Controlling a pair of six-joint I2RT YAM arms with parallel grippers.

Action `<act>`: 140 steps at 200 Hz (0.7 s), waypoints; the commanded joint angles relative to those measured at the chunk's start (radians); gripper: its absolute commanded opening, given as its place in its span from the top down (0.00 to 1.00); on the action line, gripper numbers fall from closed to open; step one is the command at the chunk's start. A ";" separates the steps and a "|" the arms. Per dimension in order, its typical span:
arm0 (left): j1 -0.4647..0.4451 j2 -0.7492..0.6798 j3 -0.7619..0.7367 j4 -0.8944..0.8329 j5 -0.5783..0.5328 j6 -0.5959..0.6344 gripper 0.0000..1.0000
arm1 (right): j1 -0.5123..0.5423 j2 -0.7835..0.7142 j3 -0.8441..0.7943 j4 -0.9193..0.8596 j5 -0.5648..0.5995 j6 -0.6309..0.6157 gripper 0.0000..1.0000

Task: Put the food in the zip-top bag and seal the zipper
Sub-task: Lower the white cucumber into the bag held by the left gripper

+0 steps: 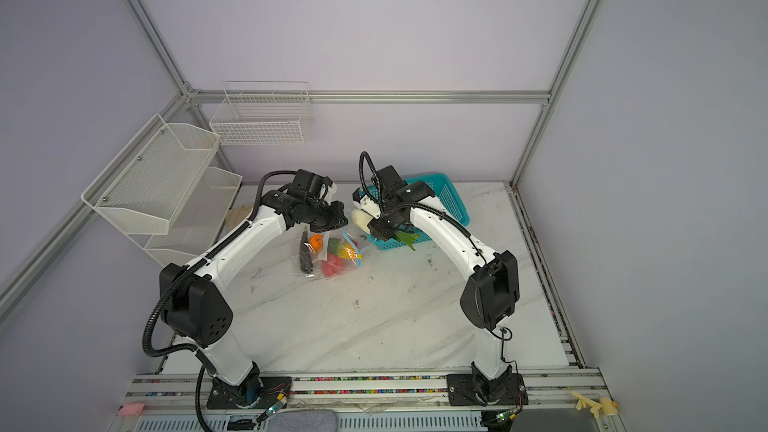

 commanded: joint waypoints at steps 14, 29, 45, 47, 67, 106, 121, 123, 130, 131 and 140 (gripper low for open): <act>0.003 -0.048 0.084 0.008 0.017 0.017 1.00 | 0.012 0.029 0.017 -0.042 -0.025 -0.014 0.54; 0.004 -0.052 0.081 0.008 0.016 0.015 1.00 | 0.015 0.033 0.020 -0.046 -0.030 -0.015 0.54; 0.004 -0.054 0.076 0.009 0.011 0.015 1.00 | 0.018 0.033 0.021 -0.049 -0.030 -0.016 0.54; 0.003 -0.055 0.077 0.008 0.011 0.015 1.00 | 0.018 0.032 0.021 -0.049 -0.030 -0.016 0.54; 0.003 -0.055 0.075 0.008 0.009 0.015 1.00 | 0.020 0.018 0.010 -0.048 -0.027 -0.015 0.54; 0.003 -0.052 0.067 0.008 0.006 0.017 1.00 | 0.021 -0.042 -0.037 -0.031 -0.011 0.004 0.53; 0.004 -0.050 0.069 0.009 0.006 0.016 1.00 | 0.028 -0.056 -0.051 -0.024 -0.008 0.009 0.53; 0.004 -0.049 0.069 0.009 0.006 0.016 1.00 | 0.031 -0.057 -0.052 -0.024 -0.008 0.010 0.53; 0.003 -0.048 0.069 0.012 0.007 0.015 1.00 | 0.040 -0.058 -0.056 -0.023 -0.007 0.010 0.54; 0.003 -0.049 0.070 0.012 0.007 0.015 1.00 | 0.042 -0.058 -0.059 -0.023 -0.007 0.010 0.53; 0.004 -0.045 0.070 0.012 0.006 0.015 1.00 | 0.052 -0.064 -0.071 -0.024 -0.001 0.013 0.54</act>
